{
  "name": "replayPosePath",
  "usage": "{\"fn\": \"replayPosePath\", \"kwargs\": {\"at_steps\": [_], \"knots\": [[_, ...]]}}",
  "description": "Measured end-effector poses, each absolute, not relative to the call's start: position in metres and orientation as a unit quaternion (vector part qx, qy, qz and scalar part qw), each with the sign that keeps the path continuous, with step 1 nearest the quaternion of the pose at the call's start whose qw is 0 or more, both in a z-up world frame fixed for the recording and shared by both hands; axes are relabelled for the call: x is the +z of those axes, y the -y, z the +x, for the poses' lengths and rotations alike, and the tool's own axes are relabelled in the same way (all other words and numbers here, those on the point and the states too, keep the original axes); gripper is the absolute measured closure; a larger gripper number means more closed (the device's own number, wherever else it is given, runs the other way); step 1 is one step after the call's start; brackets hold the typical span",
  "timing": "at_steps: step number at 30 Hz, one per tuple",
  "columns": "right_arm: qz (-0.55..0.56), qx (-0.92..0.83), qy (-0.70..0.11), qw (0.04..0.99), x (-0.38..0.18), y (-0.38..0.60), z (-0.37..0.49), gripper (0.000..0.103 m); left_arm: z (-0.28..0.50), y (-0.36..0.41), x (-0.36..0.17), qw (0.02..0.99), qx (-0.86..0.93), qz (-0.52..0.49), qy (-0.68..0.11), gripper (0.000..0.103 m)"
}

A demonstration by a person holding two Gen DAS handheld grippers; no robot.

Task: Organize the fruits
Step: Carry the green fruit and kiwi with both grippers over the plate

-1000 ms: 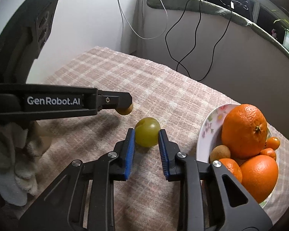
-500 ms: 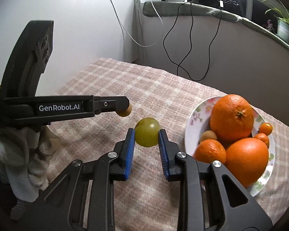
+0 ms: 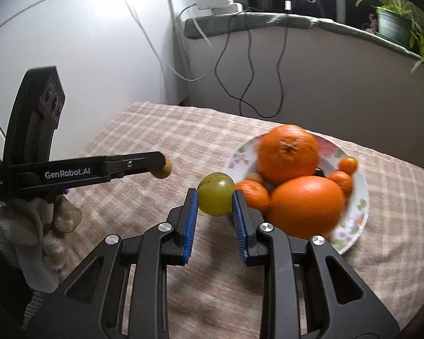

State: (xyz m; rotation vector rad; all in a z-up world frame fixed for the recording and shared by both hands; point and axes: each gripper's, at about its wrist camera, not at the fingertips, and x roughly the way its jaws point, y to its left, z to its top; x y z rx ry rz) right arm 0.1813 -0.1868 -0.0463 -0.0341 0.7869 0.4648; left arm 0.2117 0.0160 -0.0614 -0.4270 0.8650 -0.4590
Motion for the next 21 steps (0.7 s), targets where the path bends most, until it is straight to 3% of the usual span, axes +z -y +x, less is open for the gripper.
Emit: {"fn": "replayPosePath", "kwargs": {"at_steps": [21], "knots": [[0.065,0.168,-0.358,0.916,-0.032,0.295,0.178,0.077,0.223,0.036,-0.053,0.859,-0.239,-0.177,-0.418,0.079]]}}
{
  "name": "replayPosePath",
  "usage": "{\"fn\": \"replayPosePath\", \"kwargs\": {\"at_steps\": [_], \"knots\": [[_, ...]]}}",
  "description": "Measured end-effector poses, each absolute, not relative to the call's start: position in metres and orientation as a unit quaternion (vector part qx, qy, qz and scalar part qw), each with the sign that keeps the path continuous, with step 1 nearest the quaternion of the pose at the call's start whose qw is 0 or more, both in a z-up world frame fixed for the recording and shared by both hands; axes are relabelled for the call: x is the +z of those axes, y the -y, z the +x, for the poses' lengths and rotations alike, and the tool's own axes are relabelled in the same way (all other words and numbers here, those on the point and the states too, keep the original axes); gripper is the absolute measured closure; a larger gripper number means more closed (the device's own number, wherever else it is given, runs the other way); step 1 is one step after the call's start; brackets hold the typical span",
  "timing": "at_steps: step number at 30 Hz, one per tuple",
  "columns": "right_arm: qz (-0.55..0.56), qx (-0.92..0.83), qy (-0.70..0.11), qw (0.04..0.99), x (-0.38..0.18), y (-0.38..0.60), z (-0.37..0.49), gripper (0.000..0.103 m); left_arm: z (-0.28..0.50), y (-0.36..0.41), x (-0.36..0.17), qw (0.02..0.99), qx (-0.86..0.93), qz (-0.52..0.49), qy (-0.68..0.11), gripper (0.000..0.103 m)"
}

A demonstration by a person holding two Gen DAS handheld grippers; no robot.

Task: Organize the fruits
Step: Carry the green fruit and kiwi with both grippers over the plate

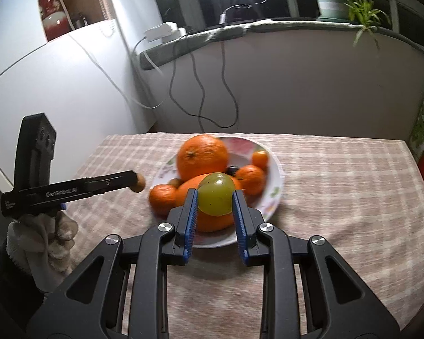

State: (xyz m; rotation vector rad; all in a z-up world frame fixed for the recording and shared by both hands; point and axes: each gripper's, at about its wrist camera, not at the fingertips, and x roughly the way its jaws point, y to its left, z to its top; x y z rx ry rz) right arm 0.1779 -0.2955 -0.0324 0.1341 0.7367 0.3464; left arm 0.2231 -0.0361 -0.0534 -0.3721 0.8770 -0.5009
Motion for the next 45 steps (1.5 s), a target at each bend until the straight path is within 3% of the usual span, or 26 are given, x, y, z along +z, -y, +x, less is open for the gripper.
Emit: {"fn": "replayPosePath", "kwargs": {"at_steps": [45], "knots": [[0.060,0.180,-0.390,0.901,-0.055,0.294,0.260,0.077,0.252,0.077,-0.053,0.884,-0.199,-0.109,-0.410,0.078]]}}
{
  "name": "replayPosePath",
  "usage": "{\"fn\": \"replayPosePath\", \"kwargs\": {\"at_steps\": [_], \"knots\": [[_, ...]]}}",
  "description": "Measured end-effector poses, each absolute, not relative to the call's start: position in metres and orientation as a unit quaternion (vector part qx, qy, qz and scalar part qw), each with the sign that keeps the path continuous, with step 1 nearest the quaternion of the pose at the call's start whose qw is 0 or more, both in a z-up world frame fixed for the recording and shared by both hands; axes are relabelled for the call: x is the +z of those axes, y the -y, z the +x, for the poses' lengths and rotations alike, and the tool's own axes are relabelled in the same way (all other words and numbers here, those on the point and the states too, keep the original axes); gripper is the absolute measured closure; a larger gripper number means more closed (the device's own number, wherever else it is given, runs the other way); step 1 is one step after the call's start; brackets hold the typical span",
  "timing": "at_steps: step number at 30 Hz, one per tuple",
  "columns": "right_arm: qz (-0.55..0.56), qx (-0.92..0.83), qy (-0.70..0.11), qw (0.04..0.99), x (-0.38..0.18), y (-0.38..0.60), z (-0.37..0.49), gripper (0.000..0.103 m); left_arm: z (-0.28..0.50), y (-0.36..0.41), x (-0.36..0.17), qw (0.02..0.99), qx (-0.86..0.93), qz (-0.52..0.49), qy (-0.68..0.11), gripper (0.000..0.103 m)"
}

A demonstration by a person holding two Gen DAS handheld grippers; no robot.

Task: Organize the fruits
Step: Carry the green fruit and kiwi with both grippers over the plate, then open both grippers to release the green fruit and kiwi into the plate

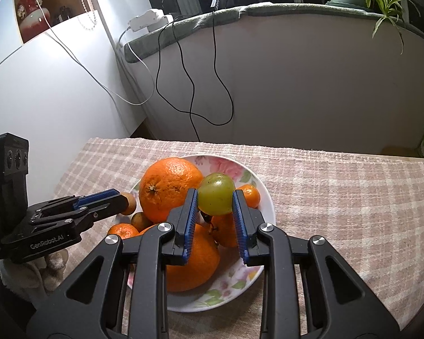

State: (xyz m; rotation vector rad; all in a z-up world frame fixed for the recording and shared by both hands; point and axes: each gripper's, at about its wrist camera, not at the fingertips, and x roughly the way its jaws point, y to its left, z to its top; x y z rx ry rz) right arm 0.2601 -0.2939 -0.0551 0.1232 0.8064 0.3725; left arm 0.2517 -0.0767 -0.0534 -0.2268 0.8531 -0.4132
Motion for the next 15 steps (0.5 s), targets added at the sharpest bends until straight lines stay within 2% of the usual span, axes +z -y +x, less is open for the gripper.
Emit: {"fn": "replayPosePath", "kwargs": {"at_steps": [7,12,15], "knots": [[0.058,0.181,-0.387,0.902,-0.053,0.295,0.259,0.075,0.251,0.078,-0.051,0.886,-0.197,-0.105,-0.406,0.076],[0.056,0.180,-0.376,0.907,-0.047,0.294,0.255,0.056,0.247,0.078,-0.050,0.889,-0.196,-0.101,-0.401,0.074],[0.056,0.180,-0.369,0.910,-0.043,0.294,0.252,0.050,0.244,0.079,-0.047,0.892,-0.195,-0.097,-0.396,0.074]]}}
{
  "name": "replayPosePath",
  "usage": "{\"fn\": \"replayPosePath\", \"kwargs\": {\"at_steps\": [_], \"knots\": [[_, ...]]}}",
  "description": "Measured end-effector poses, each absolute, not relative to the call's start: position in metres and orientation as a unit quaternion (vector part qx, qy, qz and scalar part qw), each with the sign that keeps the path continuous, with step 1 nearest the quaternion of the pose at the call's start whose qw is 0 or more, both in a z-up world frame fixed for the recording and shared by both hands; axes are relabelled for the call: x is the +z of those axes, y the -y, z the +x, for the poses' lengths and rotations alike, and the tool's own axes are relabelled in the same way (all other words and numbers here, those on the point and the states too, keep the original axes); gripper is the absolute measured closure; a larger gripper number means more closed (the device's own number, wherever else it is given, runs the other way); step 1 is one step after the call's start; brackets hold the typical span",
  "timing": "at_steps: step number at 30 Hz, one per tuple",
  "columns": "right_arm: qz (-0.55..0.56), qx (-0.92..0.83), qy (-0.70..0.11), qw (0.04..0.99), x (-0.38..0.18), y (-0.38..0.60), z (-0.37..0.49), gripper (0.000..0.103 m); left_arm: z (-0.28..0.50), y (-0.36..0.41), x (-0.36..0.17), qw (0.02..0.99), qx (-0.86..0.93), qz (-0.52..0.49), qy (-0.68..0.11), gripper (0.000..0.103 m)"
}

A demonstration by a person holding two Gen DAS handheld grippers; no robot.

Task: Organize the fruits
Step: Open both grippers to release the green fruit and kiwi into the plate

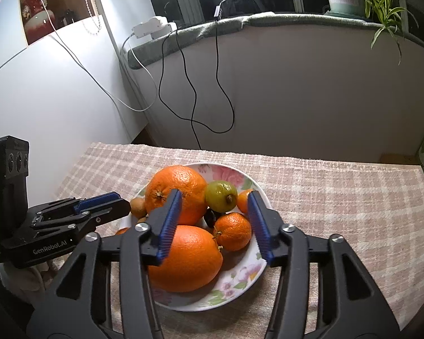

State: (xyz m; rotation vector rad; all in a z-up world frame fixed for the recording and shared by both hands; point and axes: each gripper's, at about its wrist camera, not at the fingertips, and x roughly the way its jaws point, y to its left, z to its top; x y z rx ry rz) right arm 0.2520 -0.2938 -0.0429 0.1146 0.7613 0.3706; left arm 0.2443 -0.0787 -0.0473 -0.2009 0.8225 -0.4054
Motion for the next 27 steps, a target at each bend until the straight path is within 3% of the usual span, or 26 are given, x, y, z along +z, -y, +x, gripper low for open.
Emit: {"fn": "replayPosePath", "kwargs": {"at_steps": [13,16,19,27], "knots": [[0.055,0.181,-0.352,0.917,-0.030,0.293,0.231,0.046,0.222,0.081,-0.029,0.904,-0.197,-0.080,-0.371,0.071],[0.057,0.183,-0.348,0.918,-0.026,0.294,0.223,0.045,0.216,0.080,-0.026,0.907,-0.196,-0.078,-0.366,0.065],[0.061,0.183,-0.343,0.919,-0.023,0.294,0.215,0.031,0.210,0.079,-0.023,0.909,-0.194,-0.073,-0.361,0.064],[0.072,0.180,-0.332,0.923,-0.015,0.298,0.192,0.030,0.191,0.077,-0.015,0.915,-0.187,-0.067,-0.350,0.050]]}}
